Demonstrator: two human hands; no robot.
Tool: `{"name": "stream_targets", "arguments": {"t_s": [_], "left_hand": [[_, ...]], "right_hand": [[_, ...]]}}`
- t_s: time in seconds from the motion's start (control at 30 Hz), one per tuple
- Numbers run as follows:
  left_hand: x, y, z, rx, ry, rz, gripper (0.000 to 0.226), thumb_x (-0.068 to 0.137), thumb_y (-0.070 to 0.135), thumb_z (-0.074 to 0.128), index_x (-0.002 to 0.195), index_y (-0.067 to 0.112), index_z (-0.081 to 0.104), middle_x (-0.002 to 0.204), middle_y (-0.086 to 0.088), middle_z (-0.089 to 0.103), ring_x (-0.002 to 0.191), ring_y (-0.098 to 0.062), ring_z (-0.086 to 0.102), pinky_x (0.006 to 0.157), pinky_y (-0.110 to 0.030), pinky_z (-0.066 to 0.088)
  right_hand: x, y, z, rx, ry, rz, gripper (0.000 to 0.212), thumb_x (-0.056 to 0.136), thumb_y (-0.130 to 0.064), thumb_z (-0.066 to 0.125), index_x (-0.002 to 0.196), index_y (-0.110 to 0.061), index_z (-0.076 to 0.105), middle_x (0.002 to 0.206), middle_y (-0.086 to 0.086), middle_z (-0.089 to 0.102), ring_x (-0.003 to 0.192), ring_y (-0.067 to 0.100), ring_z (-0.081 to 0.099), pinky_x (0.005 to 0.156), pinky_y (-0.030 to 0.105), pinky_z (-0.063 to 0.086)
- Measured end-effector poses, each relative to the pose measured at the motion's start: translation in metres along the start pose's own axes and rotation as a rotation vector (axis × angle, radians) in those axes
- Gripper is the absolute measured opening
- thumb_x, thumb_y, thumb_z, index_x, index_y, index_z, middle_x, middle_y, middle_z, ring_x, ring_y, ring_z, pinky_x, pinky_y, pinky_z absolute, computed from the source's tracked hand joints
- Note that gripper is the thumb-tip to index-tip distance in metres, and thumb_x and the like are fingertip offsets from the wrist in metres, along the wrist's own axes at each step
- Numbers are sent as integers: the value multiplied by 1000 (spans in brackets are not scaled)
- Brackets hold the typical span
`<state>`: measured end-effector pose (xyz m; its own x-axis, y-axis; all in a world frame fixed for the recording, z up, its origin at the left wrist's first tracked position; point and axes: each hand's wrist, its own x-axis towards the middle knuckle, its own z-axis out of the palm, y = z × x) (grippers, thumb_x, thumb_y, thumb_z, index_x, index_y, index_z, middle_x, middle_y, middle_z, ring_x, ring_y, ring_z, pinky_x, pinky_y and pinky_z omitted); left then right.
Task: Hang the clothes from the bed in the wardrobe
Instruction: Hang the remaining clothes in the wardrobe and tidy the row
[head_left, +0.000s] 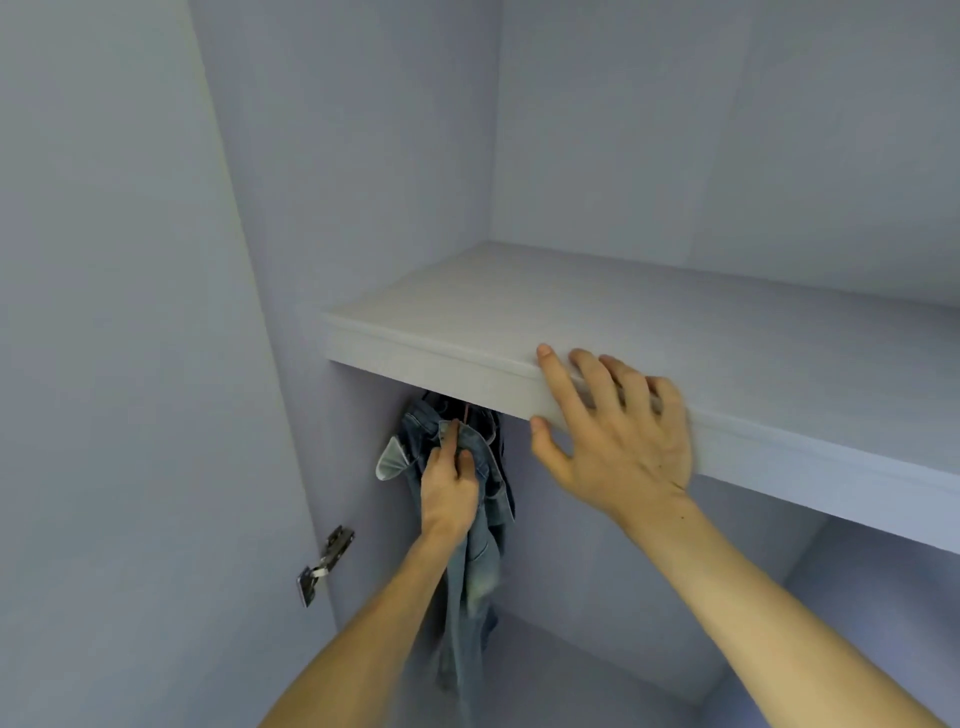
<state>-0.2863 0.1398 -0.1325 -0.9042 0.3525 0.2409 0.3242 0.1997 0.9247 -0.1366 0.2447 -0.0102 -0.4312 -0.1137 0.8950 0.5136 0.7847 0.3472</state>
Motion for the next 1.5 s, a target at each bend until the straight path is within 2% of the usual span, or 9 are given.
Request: {"name": "stream_targets", "arguments": {"t_s": [0.2, 0.37, 0.53, 0.67, 0.83, 1.0, 1.17, 1.3, 1.5], "left_hand": [[14, -13, 22, 103, 33, 72, 52, 104, 12, 41, 155, 20, 31, 128, -14, 55, 110, -24, 56, 87, -26, 39], [2, -12, 43, 7, 102, 105, 48, 103, 14, 44, 151, 17, 41, 119, 0, 56, 102, -13, 53, 85, -30, 43], [46, -11, 43, 144, 9, 19, 37, 101, 22, 40, 134, 17, 53, 118, -11, 62, 104, -30, 60, 85, -41, 51], [61, -29, 28, 258, -1, -107, 50, 101, 22, 34, 150, 31, 38, 131, -16, 57, 111, -37, 58, 93, -48, 51], [74, -29, -16, 442, 121, -126, 48, 105, 17, 37, 151, 28, 40, 130, -18, 60, 112, -36, 58, 87, -35, 43], [80, -35, -31, 581, 137, -120, 46, 105, 24, 38, 149, 36, 41, 125, -16, 63, 107, -37, 61, 84, -42, 49], [72, -24, -43, 693, -69, -145, 65, 97, 13, 44, 157, 29, 26, 137, -17, 57, 118, -39, 56, 94, -44, 50], [52, -4, -74, 814, -274, -243, 58, 96, 17, 43, 153, 21, 34, 151, -12, 45, 130, -36, 49, 104, -39, 45], [-20, 34, -142, 950, -321, -23, 51, 99, 29, 45, 150, 32, 41, 147, -7, 49, 129, -30, 49, 102, -36, 46]], "right_hand": [[3, -3, 0, 3, 9, -7, 58, 89, -51, 52, 140, -24, 56, 124, 2, 66, 107, 24, 63, 81, 40, 42], [2, 1, 1, 8, 6, -1, 58, 91, -51, 51, 142, -23, 55, 125, 2, 65, 108, 24, 63, 83, 40, 41], [-1, 3, 1, 20, 4, -16, 58, 92, -49, 51, 143, -23, 53, 127, 3, 64, 110, 24, 61, 84, 39, 42], [-2, 4, 2, 33, 1, -19, 57, 93, -48, 51, 144, -23, 52, 129, 4, 64, 110, 24, 62, 85, 40, 42], [-3, 3, 2, 52, 1, -15, 55, 92, -46, 52, 143, -24, 54, 128, 5, 65, 110, 25, 63, 85, 40, 41], [-2, 2, 3, 40, 11, -16, 54, 91, -46, 54, 141, -25, 55, 126, 4, 65, 108, 24, 63, 84, 39, 41], [0, 3, 3, 104, -26, 0, 52, 92, -43, 54, 140, -24, 56, 127, 5, 64, 110, 26, 61, 87, 40, 42], [0, 3, -6, 159, -124, 21, 51, 94, -42, 52, 142, -24, 53, 129, 4, 61, 113, 26, 59, 89, 40, 41], [5, -3, -35, 239, -365, 129, 54, 97, -44, 48, 147, -25, 45, 140, 4, 54, 126, 29, 51, 103, 44, 34]]}}
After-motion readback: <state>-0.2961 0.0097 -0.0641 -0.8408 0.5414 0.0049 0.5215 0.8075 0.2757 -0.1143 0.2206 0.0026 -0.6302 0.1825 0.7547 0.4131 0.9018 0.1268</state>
